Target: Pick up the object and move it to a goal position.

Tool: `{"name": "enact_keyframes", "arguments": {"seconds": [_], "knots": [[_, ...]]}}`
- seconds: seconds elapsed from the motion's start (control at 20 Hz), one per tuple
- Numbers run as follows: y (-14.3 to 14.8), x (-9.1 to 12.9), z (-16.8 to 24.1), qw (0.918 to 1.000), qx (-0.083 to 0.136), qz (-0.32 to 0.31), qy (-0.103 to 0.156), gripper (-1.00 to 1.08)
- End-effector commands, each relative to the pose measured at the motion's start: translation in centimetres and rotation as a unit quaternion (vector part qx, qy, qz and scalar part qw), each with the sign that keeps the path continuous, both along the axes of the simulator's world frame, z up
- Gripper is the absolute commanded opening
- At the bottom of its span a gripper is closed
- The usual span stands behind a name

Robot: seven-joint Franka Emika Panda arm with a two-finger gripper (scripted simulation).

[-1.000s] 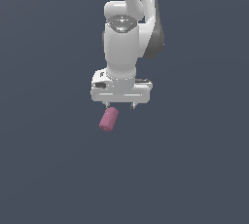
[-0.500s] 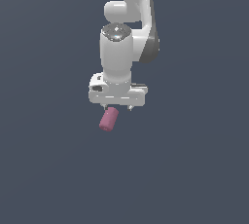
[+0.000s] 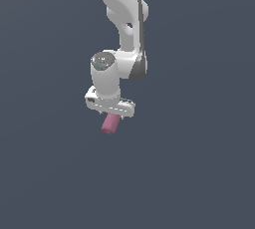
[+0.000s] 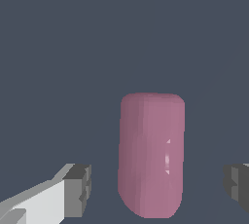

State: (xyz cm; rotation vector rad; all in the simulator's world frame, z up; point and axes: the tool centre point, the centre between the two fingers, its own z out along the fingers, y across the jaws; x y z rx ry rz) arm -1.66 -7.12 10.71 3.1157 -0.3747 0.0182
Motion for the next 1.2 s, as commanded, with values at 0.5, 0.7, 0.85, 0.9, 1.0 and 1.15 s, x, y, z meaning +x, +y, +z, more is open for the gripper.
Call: {"name": "enact_keyframes", "arguments": {"seconds": [0.5, 0.7, 0.85, 0.9, 1.0, 1.15], "knots": [[-0.8, -0.8, -2.6, 0.9998, 0.002, -0.017, 0.005, 1.0], [-0.8, -0.9, -4.7, 0.9998, 0.002, -0.018, 0.005, 1.0], [-0.8, -0.9, -5.9, 0.9998, 0.002, -0.019, 0.006, 1.0], [-0.8, -0.9, -6.2, 0.9998, 0.002, -0.019, 0.006, 1.0], [-0.8, -0.8, -6.5, 0.9998, 0.002, -0.019, 0.006, 1.0], [-0.8, -0.8, -6.6, 0.9998, 0.003, -0.019, 0.005, -1.0]]}}
